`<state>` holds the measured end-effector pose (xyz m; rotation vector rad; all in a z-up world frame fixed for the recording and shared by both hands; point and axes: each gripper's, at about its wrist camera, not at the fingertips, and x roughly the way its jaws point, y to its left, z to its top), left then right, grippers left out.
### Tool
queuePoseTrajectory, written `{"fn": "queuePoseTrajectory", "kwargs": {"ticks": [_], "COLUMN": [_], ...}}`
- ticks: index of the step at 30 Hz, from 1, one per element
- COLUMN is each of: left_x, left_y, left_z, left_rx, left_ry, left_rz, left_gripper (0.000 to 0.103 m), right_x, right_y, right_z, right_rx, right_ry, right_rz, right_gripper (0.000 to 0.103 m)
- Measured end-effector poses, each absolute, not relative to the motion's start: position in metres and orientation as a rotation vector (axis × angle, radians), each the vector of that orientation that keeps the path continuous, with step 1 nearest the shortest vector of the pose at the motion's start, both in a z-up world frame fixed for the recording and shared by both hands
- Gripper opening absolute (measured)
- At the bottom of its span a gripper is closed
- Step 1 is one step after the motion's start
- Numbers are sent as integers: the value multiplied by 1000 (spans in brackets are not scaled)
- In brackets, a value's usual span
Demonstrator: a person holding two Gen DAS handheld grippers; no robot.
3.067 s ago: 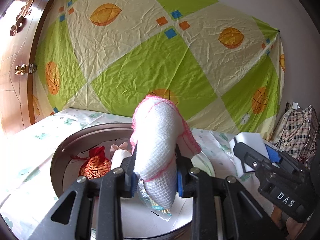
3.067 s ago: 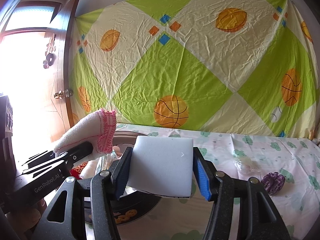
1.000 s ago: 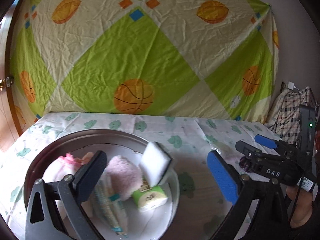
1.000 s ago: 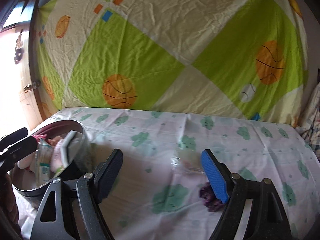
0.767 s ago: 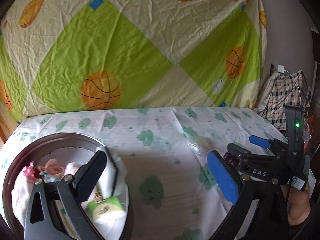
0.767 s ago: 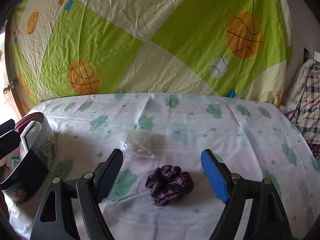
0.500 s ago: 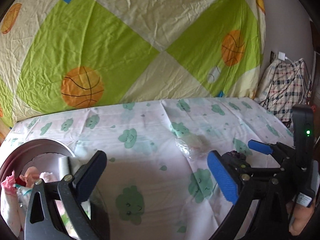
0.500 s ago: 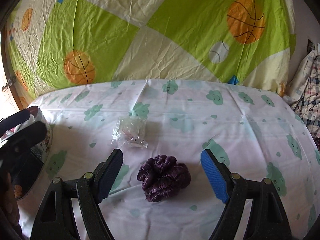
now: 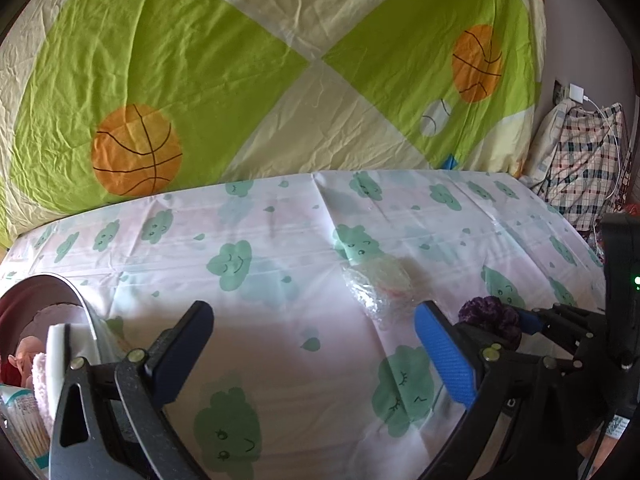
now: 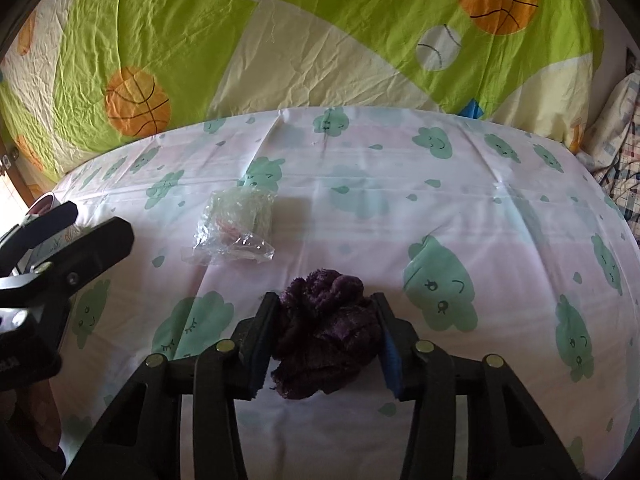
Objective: Organize soft objects
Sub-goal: 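Grasp the clear plastic bag with the left tool while the right tool grasps the purple scrunchie, then lift the plastic bag and scrunchie and carry them toward the tin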
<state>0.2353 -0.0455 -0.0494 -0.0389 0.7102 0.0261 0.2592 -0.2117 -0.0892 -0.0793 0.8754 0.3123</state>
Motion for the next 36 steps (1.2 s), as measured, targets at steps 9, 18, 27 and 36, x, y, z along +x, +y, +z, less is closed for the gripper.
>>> {"fn": "queuePoseTrajectory", "kwargs": {"ticks": [9,18,27,36], "left_x": [261,292,309,306], "left_y": [-66,-85,-94,-80], "left_z": [-67,-83,-90,-91], "left_rx": [-37,-20,-25,-129], "left_ry": [768,837,886,888], "left_rz": [-3,-28,-80,-166], "left_gripper": [102,102,78,43], "right_x": [261,264,266,260], "right_y": [-244,-266,-269,-265], "right_z": [-78,-75,-72,-67], "right_rx": [-48,7,30,22], "right_ry": [803,782,760,723], "right_rz": [129,46,38,58], "right_gripper": [47,47,47,47]}}
